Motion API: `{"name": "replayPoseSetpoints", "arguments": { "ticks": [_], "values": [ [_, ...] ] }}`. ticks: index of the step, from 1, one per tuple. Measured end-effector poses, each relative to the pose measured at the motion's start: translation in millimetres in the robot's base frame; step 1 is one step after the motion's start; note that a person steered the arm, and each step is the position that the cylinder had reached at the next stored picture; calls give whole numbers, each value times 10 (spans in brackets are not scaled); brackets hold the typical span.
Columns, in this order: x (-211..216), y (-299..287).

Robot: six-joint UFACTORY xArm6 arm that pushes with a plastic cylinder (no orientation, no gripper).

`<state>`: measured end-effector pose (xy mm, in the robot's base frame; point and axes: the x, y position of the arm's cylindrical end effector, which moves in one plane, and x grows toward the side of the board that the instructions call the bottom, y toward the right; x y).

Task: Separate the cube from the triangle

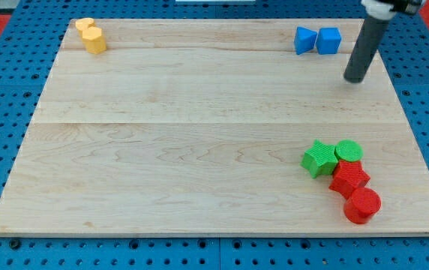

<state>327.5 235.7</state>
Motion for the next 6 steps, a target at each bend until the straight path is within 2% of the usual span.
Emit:
{"name": "replayPoseSetpoints", "arguments": {
  "ticks": [1,2,3,4,5,6],
  "values": [
    [-383,318],
    [-654,332],
    [-681,-447],
    [-645,-1467],
    [-759,-1295],
    [-1127,-1194]
  ]
}}
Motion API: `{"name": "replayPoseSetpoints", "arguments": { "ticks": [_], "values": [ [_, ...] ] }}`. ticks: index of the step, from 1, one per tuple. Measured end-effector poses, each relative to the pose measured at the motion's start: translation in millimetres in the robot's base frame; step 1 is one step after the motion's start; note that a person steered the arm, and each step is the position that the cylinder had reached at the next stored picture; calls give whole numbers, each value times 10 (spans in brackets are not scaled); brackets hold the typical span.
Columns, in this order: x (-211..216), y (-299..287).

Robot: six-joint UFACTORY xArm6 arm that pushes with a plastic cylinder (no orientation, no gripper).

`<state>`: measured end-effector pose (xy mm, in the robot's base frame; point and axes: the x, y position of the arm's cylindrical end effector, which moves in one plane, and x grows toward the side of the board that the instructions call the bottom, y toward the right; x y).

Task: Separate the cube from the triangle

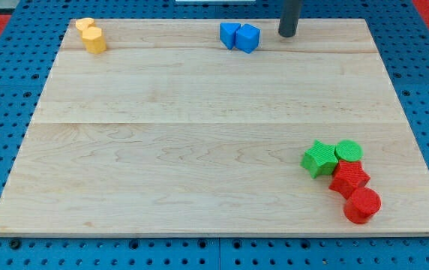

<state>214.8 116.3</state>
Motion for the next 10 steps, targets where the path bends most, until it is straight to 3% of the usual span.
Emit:
{"name": "replayPoseSetpoints", "arguments": {
  "ticks": [1,2,3,4,6,7,9,10],
  "values": [
    [154,-1141],
    [754,-1151],
    [650,-1183],
    [346,-1052],
    [1235,-339],
    [1040,-299],
    [2130,88],
    [2083,63]
  ]
}}
